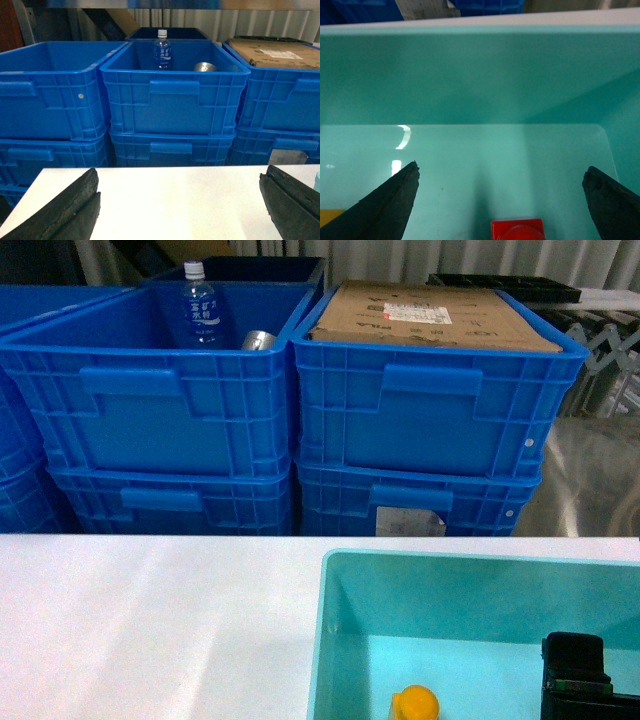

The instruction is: Pick red block from blue box to shelf

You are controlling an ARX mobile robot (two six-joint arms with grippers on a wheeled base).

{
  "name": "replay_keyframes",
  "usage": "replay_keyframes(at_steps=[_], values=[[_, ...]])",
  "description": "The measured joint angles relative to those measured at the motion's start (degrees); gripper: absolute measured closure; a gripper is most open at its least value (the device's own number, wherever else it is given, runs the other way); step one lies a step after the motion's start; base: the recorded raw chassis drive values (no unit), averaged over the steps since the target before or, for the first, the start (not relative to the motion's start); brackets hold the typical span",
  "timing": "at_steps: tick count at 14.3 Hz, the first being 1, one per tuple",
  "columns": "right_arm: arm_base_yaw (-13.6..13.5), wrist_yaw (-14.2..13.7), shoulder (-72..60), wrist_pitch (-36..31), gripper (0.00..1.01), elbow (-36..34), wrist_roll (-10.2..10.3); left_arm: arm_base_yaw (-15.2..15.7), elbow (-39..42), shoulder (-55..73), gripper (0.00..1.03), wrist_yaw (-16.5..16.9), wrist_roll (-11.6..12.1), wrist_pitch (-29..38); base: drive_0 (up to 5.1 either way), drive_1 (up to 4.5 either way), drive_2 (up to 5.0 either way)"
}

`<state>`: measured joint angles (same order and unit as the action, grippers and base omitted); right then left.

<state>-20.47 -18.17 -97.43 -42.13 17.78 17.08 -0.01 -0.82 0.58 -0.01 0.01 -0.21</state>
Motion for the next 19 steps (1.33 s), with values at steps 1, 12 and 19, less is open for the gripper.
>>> replay_keyframes(at_steps=[1, 12, 19], values=[[-0.2, -0.9, -3.7, -2.4, 0.03, 0.0, 0.3, 0.0, 0.0, 0.0, 0.05, 0.0, 0.0, 0.0, 0.0, 0.0, 0.0], [-0.6, -1.0, -16.7, -12.7, 0.03, -0.5, 1.7, 0.0, 0.0, 0.0, 0.05, 0.0, 0.0, 0.0, 0.0, 0.0, 0.0], [2.1, -0.7, -27.0, -27.8, 0.1, 1.0, -0.5, 0.0, 0.0, 0.0, 0.05, 0.0, 0.0, 0.0, 0.0, 0.0, 0.0]])
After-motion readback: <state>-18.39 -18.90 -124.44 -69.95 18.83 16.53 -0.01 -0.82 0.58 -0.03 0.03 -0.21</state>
